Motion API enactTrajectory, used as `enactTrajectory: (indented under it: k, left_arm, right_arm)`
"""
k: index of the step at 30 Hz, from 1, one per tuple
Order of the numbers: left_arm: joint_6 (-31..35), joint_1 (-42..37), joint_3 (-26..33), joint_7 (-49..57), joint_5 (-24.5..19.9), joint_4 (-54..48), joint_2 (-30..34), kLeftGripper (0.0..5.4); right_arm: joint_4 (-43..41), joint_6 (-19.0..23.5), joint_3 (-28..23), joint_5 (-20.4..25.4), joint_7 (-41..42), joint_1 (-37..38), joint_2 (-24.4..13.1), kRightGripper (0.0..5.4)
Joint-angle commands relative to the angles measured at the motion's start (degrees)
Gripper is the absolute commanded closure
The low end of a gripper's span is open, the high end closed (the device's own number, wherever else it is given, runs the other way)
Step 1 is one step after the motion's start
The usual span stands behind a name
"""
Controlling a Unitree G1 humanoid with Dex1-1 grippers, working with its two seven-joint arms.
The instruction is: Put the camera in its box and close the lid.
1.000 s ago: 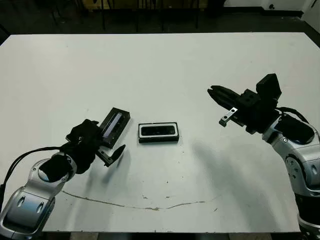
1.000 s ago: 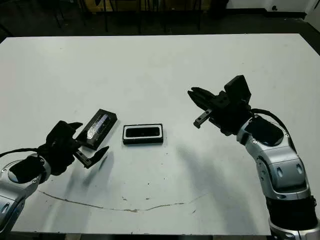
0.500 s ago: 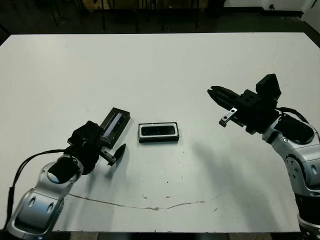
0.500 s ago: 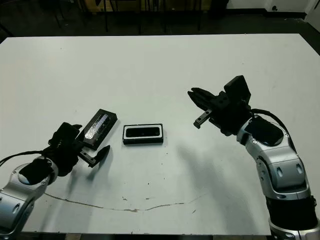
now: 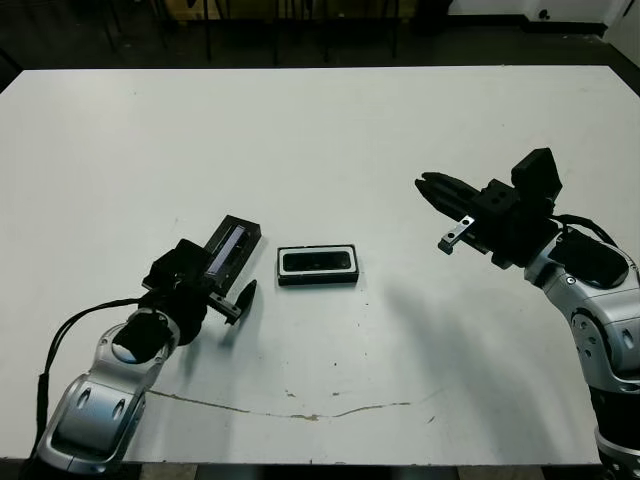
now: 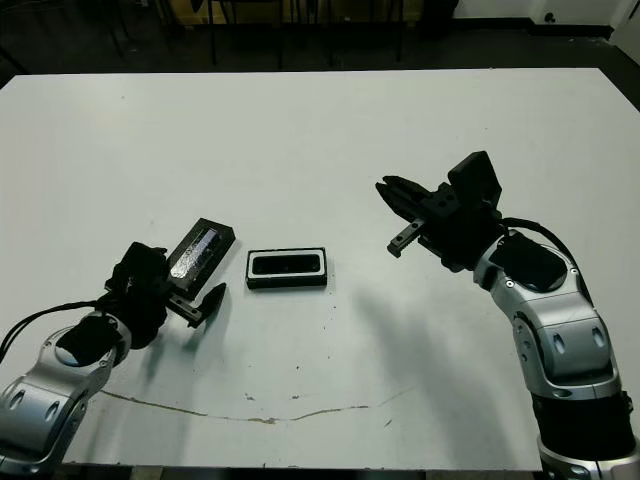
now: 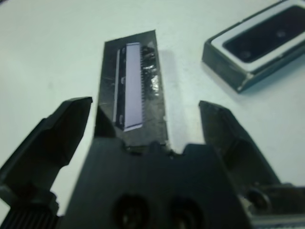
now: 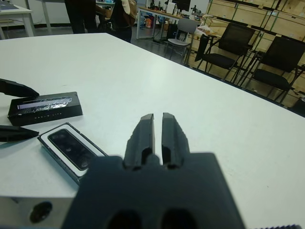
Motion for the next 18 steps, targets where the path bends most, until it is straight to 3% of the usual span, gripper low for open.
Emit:
enactTrajectory:
  k: [1,9,13,18]
  left_arm:
    - [2.90,-0.38,1.59,-0.76,-2.44,3.91,-1.43,0.02]
    - [16.04,-5.00,9.66,0.29,-11.02,7.46,-6.15,0.02]
    - [17.51,-6.28,10.25,2.25,-11.15,9.06,-7.04,0.10]
    - [13.51,-5.13,7.93,2.22,-9.63,8.59,-5.45,0.81]
  right_arm:
    - [0.37,0.00,0.03,-0.13,0.31,1.16,-0.67,5.40]
    - [0.60,-0.38,-0.06,0.10,0.47,1.20,-0.48,5.40]
    - [0.24,-0.71,-0.08,0.08,0.33,1.41,-0.38,5.40]
    - [-0.64,-0.02,0.16,-0.53,-0.33,1.53,-0.78,5.40]
